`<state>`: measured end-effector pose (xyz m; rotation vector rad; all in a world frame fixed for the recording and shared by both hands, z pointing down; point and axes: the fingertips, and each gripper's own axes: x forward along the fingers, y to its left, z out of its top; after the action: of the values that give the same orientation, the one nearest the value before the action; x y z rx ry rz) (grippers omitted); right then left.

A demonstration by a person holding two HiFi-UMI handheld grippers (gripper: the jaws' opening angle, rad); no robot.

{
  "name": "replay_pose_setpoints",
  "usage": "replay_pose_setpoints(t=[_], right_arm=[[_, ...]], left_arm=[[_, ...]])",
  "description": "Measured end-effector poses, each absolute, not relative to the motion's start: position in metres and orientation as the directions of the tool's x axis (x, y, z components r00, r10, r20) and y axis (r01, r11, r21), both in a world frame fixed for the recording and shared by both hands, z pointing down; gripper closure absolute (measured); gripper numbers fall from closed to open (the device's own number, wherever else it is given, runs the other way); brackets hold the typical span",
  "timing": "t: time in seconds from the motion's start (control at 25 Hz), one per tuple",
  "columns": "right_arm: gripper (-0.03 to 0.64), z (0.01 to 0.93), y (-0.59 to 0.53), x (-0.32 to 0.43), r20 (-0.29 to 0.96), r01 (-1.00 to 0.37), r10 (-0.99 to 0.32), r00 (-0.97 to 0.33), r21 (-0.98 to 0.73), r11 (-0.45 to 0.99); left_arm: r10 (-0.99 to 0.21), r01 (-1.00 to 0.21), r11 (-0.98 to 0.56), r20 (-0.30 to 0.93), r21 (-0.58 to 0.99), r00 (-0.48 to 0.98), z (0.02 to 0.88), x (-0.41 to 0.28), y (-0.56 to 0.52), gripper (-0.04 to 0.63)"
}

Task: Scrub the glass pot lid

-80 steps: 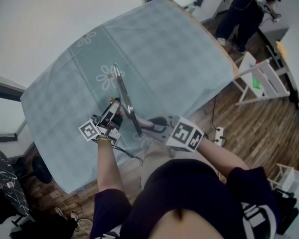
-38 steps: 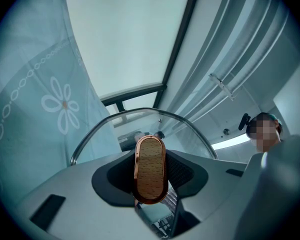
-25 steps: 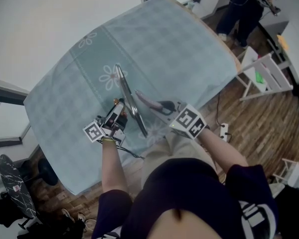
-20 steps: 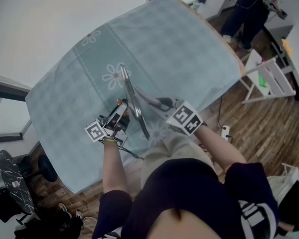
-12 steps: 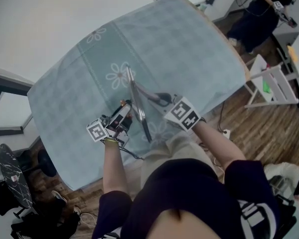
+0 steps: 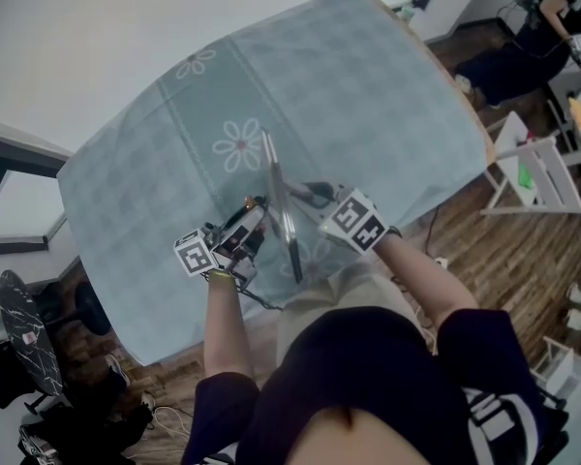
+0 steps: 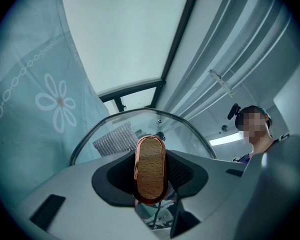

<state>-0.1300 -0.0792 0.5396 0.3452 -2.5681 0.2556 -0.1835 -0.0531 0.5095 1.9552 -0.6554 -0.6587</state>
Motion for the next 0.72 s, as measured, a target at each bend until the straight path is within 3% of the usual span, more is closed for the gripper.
replay_pose_setpoints(t=[0.72], right_arm=[[0.537,0.562,-0.063,-0.137,0.559,-0.24,-0.123,-0.82,-0.141,0.961]], left_arm=[[-0.676,-0.169,-0.415,-0.178,0.894,0.715,0.512,-0.185,-0.053,0.431]])
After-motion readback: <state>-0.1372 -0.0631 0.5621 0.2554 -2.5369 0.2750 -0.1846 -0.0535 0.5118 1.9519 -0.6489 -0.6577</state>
